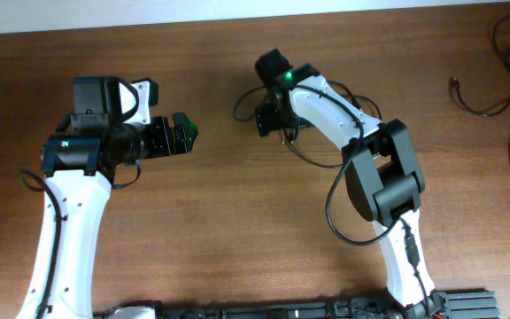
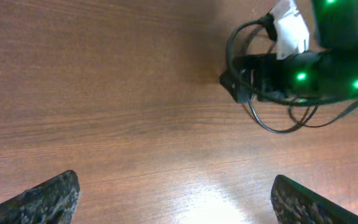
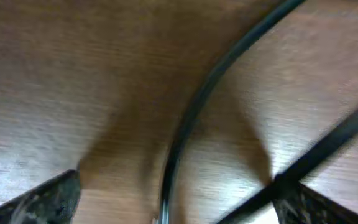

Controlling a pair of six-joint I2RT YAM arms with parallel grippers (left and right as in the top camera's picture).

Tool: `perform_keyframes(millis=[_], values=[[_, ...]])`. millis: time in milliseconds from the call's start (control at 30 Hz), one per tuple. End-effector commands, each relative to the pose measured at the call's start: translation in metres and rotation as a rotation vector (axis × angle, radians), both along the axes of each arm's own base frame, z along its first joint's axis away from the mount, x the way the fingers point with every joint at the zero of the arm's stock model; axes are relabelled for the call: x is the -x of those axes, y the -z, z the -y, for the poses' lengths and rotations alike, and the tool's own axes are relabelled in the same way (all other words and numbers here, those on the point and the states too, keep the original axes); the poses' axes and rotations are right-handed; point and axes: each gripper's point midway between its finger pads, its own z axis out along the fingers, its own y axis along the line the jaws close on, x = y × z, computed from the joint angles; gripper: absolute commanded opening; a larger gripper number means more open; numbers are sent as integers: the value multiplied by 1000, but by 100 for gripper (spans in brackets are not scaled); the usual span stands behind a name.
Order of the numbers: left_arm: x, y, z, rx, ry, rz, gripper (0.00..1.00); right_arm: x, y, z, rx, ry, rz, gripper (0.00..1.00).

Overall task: Untangle cables
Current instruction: 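Grasp the last black cable with the right gripper, then carry the cable to the upper right and lay it down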

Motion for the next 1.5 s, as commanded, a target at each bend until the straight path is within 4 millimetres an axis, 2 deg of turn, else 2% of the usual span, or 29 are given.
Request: perform_keyframes(millis=[0,33,67,133,233,300,367,400,467,600,667,733,767,900,933,1000,1033,1067,1100,1133,1167,1233,1267,1333,1400,1467], values=[[0,-10,2,-4,18,35,99,3,13,11,32,30,-2,52],[0,-10,2,-4,18,35,99,2,13,12,32,33,0,33],[0,-10,2,-4,18,35,99,-1,10,15,30,37,5,4],[0,-10,2,-4,18,35,99,-9,1,22,38,-7,16,4],[0,-10,2,-4,18,35,99,-31,-46,46,34,17,45,4],[0,-10,2,-4,18,35,99,-46,-93,71,29,49,80,4],[0,-10,2,-4,18,35,99,-58,-127,96,48,-3,118,4],[0,-10,2,-4,18,35,99,-61,-135,104,55,-16,130,4],[0,-10,2,-4,18,35,99,-75,-147,145,113,26,176,4],[0,-10,2,-4,18,35,99,-102,-143,225,133,185,248,4],[0,-10,2,-4,18,35,99,-112,-129,250,102,230,263,4],[0,-10,2,-4,18,35,99,-120,-107,261,48,239,259,4],[0,-10,2,-4,18,35,99,-123,-94,259,19,188,251,4],[0,-10,2,-4,18,35,99,-133,-42,279,47,173,228,4],[0,-10,2,-4,18,35,99,-135,-32,279,41,173,223,6],[0,-10,2,-4,18,35,99,-141,-33,279,38,170,248,22],[0,-10,2,-4,18,35,99,-144,-41,278,38,169,267,37],[0,-10,2,-4,18,35,99,-145,-49,278,35,168,280,77],[0,-10,2,-4,18,35,99,-146,-62,277,32,166,298,86],[0,-10,2,-4,18,35,99,-148,-76,277,32,167,319,88],[0,-10,2,-4,18,35,99,-148,-99,277,31,173,347,92],[0,-10,2,-4,18,35,99,-140,-134,279,45,179,371,99],[0,-10,2,-4,18,35,99,-131,-147,292,101,210,366,99],[0,-10,2,-4,18,35,99,-104,-148,346,271,412,312,99],[0,-10,2,-4,18,35,99,-87,-143,382,299,487,271,100],[0,-10,2,-4,18,35,99,-75,-140,412,291,539,258,78]])
